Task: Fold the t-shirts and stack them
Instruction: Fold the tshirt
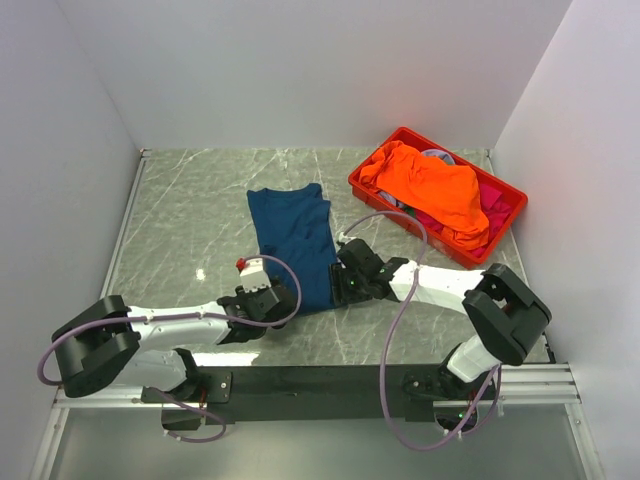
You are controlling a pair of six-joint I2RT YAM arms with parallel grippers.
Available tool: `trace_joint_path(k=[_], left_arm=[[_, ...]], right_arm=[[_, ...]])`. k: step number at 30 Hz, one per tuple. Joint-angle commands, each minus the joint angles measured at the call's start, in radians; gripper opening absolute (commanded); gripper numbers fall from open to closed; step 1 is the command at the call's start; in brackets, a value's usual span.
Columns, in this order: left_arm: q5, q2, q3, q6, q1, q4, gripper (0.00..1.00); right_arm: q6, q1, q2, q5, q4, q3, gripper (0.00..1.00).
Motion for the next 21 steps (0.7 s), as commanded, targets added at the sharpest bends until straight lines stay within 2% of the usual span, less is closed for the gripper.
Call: trace_joint_path(k=[1, 7, 12, 13, 14, 15, 16, 17, 18, 19, 20, 21], left_arm=[[0.126, 0.029, -0.047, -0.031, 0.001, -0.035, 0.60], [0.167, 0.000, -0.099, -0.048, 0.001, -0.003, 0.48], [0.199, 0.018, -0.116, -0.047, -0.001, 0.037, 0.30], [0.201, 0.026, -0.116, -0.042, -0.001, 0.044, 0.22], [0.202, 0.028, -0.114, -0.039, -0.001, 0.043, 0.17], [0.202, 0.028, -0.107, -0.033, -0.001, 0.043, 0.12], [0.201, 0.025, -0.102, -0.018, -0.002, 0.032, 0.01], [0.201, 0.020, -0.099, -0.010, -0.002, 0.026, 0.00], [0.202, 0.012, -0.093, 0.001, -0.001, 0.020, 0.01], [0.210, -0.010, -0.091, 0.021, -0.002, 0.002, 0.01], [0.216, -0.024, -0.090, 0.028, -0.004, -0.008, 0.00], [0.230, -0.040, -0.093, 0.035, -0.004, -0.011, 0.01]], right_arm=[[0.026, 0.014, 0.028, 0.018, 0.023, -0.028, 0.59], [0.026, 0.017, 0.034, 0.029, 0.019, -0.037, 0.56], [0.028, 0.018, 0.036, 0.029, 0.017, -0.033, 0.46], [0.029, 0.018, 0.031, 0.029, 0.014, -0.031, 0.45], [0.028, 0.017, 0.028, 0.027, 0.009, -0.031, 0.42], [0.028, 0.020, 0.025, 0.029, -0.001, -0.030, 0.33], [0.028, 0.024, 0.013, 0.027, -0.012, -0.030, 0.29], [0.028, 0.030, 0.003, 0.029, -0.021, -0.026, 0.24], [0.026, 0.037, -0.007, 0.027, -0.050, -0.025, 0.11], [0.026, 0.055, -0.032, 0.052, -0.069, -0.023, 0.05], [0.026, 0.064, -0.047, 0.062, -0.087, -0.026, 0.00], [0.028, 0.076, -0.064, 0.067, -0.124, -0.029, 0.00]])
